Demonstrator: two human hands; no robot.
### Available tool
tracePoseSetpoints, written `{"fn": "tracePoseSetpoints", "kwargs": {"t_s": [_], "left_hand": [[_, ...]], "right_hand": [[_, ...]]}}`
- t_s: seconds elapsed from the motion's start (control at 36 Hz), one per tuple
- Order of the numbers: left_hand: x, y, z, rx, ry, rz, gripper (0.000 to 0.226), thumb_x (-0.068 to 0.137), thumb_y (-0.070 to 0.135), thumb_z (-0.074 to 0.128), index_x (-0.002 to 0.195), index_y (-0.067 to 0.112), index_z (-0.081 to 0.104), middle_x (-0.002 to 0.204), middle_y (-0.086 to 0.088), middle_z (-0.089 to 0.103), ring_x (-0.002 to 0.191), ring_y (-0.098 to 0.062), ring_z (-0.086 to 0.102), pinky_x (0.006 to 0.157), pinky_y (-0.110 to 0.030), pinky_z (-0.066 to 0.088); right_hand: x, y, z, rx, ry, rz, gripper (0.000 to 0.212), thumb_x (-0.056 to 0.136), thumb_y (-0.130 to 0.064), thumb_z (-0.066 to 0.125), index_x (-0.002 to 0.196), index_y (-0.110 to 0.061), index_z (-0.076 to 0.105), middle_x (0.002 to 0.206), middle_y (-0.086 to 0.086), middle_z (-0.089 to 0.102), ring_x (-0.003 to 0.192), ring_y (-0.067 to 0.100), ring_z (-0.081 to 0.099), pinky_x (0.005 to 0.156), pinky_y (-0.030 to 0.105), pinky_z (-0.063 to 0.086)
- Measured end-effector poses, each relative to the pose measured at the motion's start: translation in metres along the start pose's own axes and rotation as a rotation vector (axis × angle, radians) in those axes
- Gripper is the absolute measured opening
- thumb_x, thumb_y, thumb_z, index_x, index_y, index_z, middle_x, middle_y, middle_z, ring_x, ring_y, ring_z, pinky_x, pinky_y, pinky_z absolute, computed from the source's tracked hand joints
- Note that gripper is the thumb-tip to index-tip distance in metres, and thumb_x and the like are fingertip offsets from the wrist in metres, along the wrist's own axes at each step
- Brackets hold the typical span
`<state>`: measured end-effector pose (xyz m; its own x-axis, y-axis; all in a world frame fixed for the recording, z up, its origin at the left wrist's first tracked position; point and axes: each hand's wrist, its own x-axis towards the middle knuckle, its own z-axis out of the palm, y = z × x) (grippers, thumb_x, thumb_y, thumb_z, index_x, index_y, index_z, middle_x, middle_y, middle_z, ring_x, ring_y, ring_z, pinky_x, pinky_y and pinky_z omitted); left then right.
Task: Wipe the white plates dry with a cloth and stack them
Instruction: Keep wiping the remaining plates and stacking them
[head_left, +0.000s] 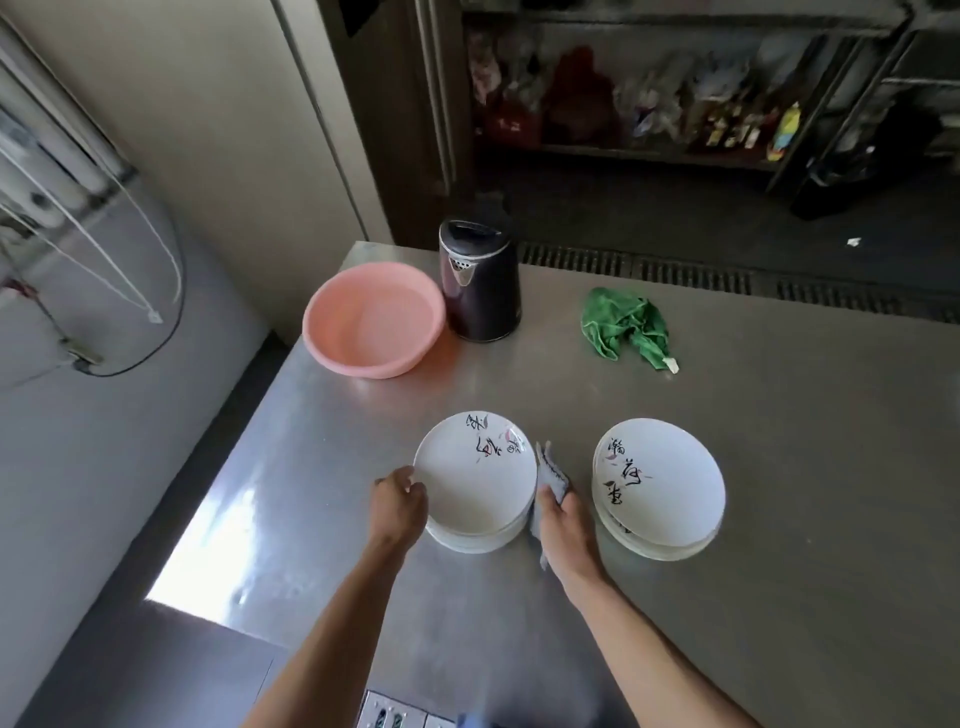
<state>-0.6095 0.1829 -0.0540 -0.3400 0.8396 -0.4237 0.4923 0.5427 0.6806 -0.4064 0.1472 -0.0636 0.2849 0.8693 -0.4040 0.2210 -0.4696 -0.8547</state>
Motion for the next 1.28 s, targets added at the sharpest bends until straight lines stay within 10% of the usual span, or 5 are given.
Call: {"fn": "tracePoseSetpoints", "kwargs": {"t_s": [0.19,0.58,0.89,1.03,1.28], "left_hand": [[0.009,-0.005,0.000,-0.207,-0.032,-0.084,0.031,0.088,-0.003,0.049,0.107,0.002,0.073,0.082,-0.002,0.059,0.073,-0.021,0.051,0.059,-0.026,0.037],[0.010,-0.005,-0.011,-0.328,-0.135,-0.121,0.026,0.085,-0.010,0.047,0.075,0.003,0.067,0.072,-0.008,0.055,0.068,-0.020,0.047,0.061,-0.031,0.039],[-0.011,0.003,-0.016,-0.555,-0.372,-0.119,0.043,0.097,-0.014,0.045,0.138,0.001,0.043,0.110,-0.023,0.060,0.093,-0.033,0.063,0.072,-0.038,0.061],[-0.036,0.010,0.001,-0.581,-0.554,-0.068,0.050,0.097,-0.013,0.043,0.138,0.012,0.057,0.115,-0.022,0.070,0.092,-0.029,0.073,0.075,-0.038,0.062],[-0.088,0.006,0.058,-0.429,-0.810,-0.070,0.048,0.098,-0.006,0.042,0.132,0.019,0.064,0.121,-0.022,0.069,0.104,-0.033,0.069,0.088,-0.047,0.061]], "right_hand": [[0.004,0.006,0.014,-0.009,-0.014,-0.036,0.025,0.100,-0.019,0.045,0.077,-0.026,0.052,0.064,-0.010,0.047,0.067,0.021,0.046,0.065,0.029,0.037],[0.007,0.007,0.016,0.025,-0.038,0.017,0.034,0.100,-0.024,0.043,0.130,-0.027,0.059,0.095,-0.012,0.058,0.066,0.013,0.047,0.056,0.024,0.037],[0.000,0.005,-0.001,0.032,0.024,-0.106,0.020,0.104,-0.019,0.041,0.095,-0.029,0.056,0.065,-0.020,0.039,0.059,0.005,0.041,0.064,0.028,0.038],[-0.014,0.003,-0.028,0.017,0.073,-0.261,0.040,0.106,-0.016,0.039,0.142,-0.027,0.050,0.140,-0.023,0.051,0.133,-0.010,0.039,0.107,0.004,0.024],[-0.058,0.075,-0.085,-0.247,0.133,-0.287,0.048,0.100,-0.008,0.053,0.146,-0.018,0.048,0.153,-0.006,0.043,0.146,0.013,0.035,0.121,0.042,0.029]]}}
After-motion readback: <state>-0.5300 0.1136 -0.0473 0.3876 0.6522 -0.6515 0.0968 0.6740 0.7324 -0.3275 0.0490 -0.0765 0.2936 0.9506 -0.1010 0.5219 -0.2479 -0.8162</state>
